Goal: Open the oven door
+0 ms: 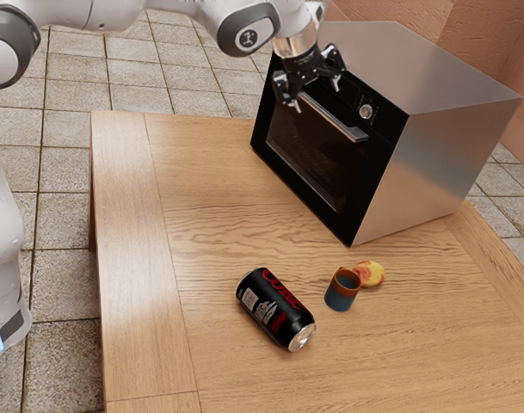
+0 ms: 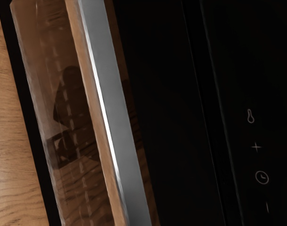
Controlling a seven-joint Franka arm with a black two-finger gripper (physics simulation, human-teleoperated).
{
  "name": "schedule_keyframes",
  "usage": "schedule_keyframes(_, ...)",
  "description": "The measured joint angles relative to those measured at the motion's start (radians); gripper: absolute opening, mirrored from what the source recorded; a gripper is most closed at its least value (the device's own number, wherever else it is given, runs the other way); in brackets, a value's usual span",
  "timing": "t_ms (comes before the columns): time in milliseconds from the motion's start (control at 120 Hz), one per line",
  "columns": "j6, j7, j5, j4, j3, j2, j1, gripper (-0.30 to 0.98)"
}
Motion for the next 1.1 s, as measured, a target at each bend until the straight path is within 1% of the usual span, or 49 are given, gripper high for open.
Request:
schedule_keyframes(883, 0.000, 0.019, -0.064, -0.091, 0.027, 0.002, 0.012, 0.67)
schedule_keyframes(1100, 0.000, 0.021, -0.072, -0.119, 0.027, -0.023, 0.012, 0.67)
